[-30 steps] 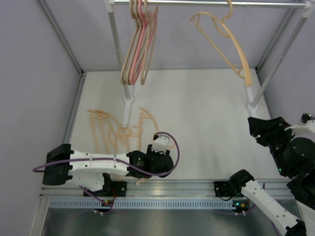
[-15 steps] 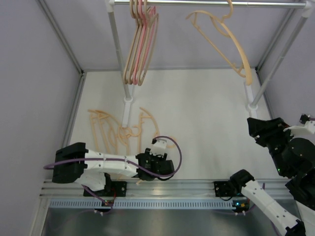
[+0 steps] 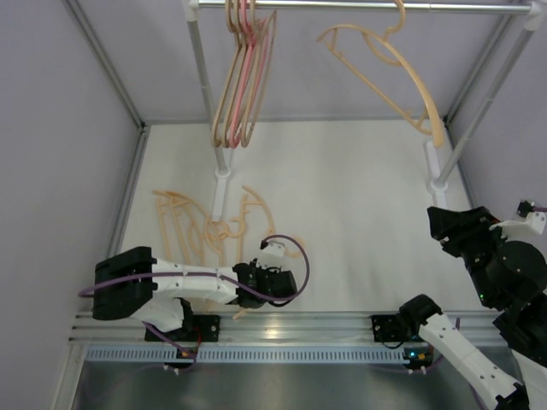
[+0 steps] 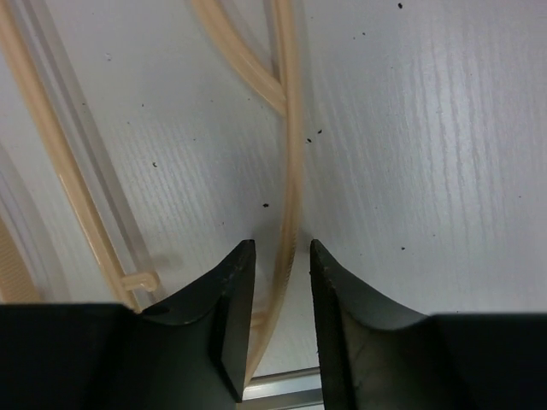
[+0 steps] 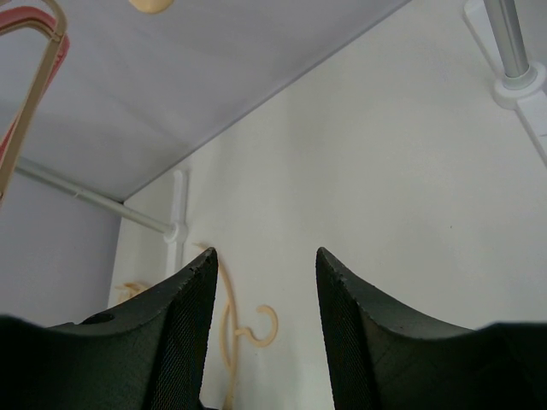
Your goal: Organize the hangers
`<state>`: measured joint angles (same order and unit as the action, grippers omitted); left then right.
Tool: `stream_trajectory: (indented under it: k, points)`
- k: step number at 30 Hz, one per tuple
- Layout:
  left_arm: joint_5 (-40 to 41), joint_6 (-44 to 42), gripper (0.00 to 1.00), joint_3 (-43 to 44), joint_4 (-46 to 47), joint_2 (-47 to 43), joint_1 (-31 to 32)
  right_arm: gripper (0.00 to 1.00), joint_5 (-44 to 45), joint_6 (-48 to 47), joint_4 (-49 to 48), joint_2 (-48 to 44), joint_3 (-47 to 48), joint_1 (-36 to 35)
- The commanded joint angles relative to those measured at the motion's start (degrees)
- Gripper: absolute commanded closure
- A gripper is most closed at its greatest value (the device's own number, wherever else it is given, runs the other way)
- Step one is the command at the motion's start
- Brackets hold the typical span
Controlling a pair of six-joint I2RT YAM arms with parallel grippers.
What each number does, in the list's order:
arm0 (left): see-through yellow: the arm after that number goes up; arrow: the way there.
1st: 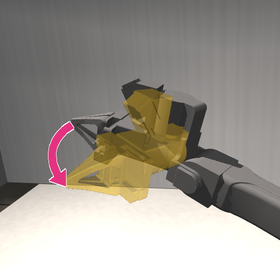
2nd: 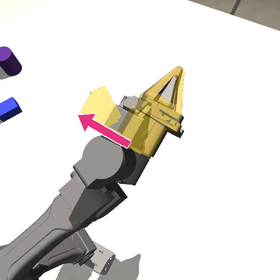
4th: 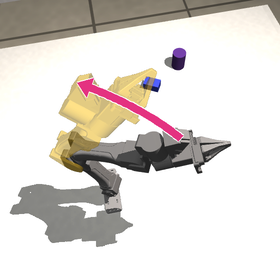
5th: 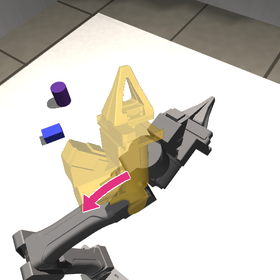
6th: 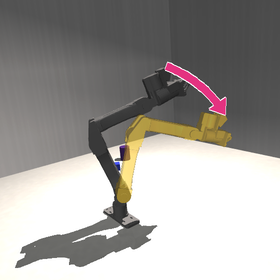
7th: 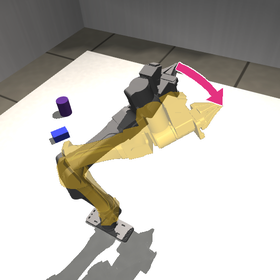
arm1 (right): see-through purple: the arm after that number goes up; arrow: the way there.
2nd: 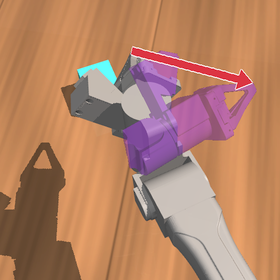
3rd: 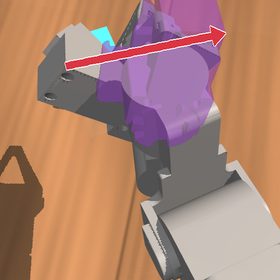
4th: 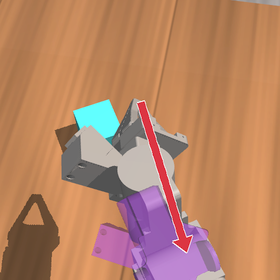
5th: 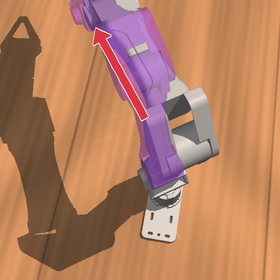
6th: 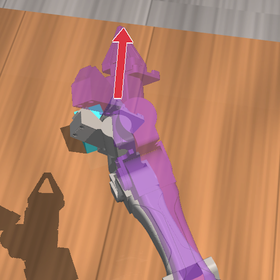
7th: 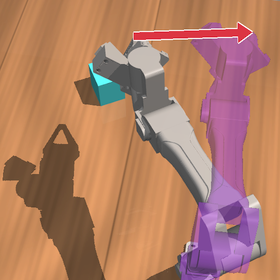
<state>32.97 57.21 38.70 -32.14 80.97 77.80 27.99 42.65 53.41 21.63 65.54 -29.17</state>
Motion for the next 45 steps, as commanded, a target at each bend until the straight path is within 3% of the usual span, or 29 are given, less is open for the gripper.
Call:
stream_trajectory:
  k: [1, 9, 22, 30, 35, 38, 45]
  points:
    - [-3.51, -2.63, 0.65, -0.11, 3.66, 0.41, -0.1, 0.52, 0.66, 0.06, -0.5, -0.53, -0.32, -0.72]
    - [-6.51, -4.21, 1.0, 0.5, 4.37, 0.42, -0.1, 0.52, 0.84, 0.06, -0.41, -1.32, -0.59, -0.71]
    - [-12.66, -9.13, 1.0, 11.22, 6.03, -12.85, -0.02, 0.52, 1.19, -0.29, -0.32, -1.94, 0.47, -0.71]
    - [-24.25, -13.88, 1.0, 15.79, 25.09, -12.86, -4.49, 0.52, 1.1, -0.82, -0.32, -1.24, 2.31, -0.72]
    - [-30.41, -15.9, 1.0, 24.31, 35.29, -8.91, -8.54, 0.52, 1.45, -1.43, 0.38, -0.45, 4.5, -0.8]
    - [-29.99, -15.81, 1.0, 28.18, 39.25, -7.67, -10.47, 0.52, 1.46, -1.61, 0.64, -0.01, 5.39, -0.8]
    - [-19.62, -14.85, 1.0, 35.39, 41.54, -4.16, -11.09, 0.52, 0.75, -1.96, 0.91, 1.4, 7.32, -0.8]
